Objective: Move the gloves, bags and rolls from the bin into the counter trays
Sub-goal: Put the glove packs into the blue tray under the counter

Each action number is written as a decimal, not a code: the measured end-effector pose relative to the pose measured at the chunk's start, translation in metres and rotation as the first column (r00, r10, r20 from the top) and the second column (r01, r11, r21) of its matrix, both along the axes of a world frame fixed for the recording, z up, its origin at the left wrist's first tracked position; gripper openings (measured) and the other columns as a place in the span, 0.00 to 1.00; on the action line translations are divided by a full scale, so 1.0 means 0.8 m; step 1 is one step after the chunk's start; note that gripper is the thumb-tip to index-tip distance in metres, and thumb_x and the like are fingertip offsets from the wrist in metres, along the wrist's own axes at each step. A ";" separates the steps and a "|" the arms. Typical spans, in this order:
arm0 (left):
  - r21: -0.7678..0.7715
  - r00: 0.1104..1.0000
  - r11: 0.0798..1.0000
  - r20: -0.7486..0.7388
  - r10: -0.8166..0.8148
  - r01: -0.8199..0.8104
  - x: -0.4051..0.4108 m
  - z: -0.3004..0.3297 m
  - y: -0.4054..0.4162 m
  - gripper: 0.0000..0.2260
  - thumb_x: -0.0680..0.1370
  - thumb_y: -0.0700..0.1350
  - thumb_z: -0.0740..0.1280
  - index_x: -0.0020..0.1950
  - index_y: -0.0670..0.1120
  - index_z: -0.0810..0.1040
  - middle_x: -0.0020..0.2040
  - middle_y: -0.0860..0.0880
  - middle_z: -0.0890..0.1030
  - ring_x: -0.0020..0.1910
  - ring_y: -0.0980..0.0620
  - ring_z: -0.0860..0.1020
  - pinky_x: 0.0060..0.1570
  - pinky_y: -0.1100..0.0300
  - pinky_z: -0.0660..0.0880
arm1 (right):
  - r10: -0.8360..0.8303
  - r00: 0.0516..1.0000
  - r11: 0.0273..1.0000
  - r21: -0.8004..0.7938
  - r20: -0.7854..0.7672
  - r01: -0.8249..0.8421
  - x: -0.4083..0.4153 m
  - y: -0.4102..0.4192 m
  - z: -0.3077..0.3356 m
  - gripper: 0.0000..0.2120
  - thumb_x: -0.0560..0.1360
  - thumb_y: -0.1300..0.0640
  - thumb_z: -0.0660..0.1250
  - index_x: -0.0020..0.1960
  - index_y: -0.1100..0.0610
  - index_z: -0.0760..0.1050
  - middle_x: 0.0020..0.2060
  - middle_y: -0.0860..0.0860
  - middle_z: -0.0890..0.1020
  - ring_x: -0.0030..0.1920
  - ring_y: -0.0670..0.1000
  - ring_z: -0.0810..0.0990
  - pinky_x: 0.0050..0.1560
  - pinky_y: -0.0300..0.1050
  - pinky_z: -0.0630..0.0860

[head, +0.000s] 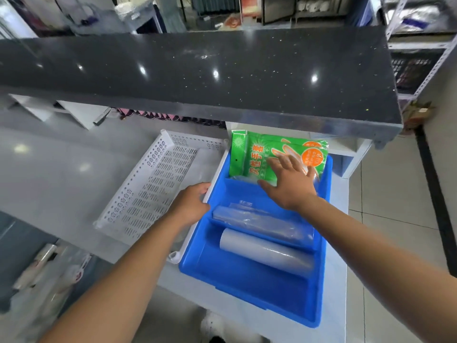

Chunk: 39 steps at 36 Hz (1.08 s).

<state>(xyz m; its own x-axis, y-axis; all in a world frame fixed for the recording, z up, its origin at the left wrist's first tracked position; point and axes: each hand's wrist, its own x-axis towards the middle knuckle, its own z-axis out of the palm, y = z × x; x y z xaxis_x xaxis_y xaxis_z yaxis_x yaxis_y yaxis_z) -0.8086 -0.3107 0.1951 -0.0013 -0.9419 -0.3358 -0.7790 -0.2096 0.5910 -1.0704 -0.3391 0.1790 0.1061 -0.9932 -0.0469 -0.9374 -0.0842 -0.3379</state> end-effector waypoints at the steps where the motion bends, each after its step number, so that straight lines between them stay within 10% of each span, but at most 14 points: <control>1: 0.009 1.000 1.000 -0.017 -0.010 0.010 0.000 0.003 0.002 0.27 0.76 0.37 0.70 0.73 0.50 0.71 0.64 0.55 0.78 0.62 0.51 0.78 0.47 0.69 0.71 | -0.008 1.000 1.000 0.024 0.020 0.008 0.002 0.005 0.006 0.33 0.76 0.33 0.56 0.77 0.45 0.57 0.79 0.49 0.57 0.79 0.55 0.52 0.72 0.70 0.48; 12: -0.245 0.999 0.969 -0.007 -0.037 0.034 0.089 0.071 0.109 0.34 0.75 0.59 0.70 0.78 0.56 0.62 0.78 0.55 0.63 0.76 0.54 0.62 0.74 0.56 0.60 | 0.138 0.962 0.989 0.010 0.236 -0.145 0.135 0.122 0.096 0.29 0.76 0.37 0.62 0.74 0.46 0.66 0.75 0.49 0.66 0.76 0.51 0.61 0.73 0.58 0.60; 19: -0.481 0.988 0.863 -0.058 0.144 -0.154 0.231 0.073 0.248 0.32 0.72 0.67 0.63 0.75 0.61 0.63 0.76 0.56 0.64 0.76 0.53 0.60 0.74 0.51 0.61 | 0.161 0.873 0.987 -0.067 0.461 -0.147 0.292 0.215 0.126 0.25 0.75 0.42 0.67 0.70 0.48 0.72 0.69 0.47 0.74 0.71 0.50 0.70 0.70 0.54 0.66; 39: -0.119 0.668 0.658 -0.095 0.738 -0.744 0.522 -0.069 0.551 0.33 0.74 0.55 0.73 0.77 0.55 0.64 0.78 0.54 0.63 0.77 0.52 0.60 0.74 0.55 0.59 | 0.530 0.797 0.762 0.250 0.288 -0.597 0.666 0.362 0.027 0.27 0.76 0.40 0.66 0.72 0.46 0.68 0.71 0.45 0.71 0.72 0.48 0.67 0.72 0.51 0.63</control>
<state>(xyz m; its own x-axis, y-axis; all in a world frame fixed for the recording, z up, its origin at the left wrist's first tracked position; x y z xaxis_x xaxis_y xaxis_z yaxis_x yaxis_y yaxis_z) -0.3908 0.1299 0.1399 0.7080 -0.6711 -0.2197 -0.3797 -0.6241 0.6828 -0.5375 -0.0494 0.2004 0.6819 -0.6834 -0.2607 -0.6676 -0.4358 -0.6037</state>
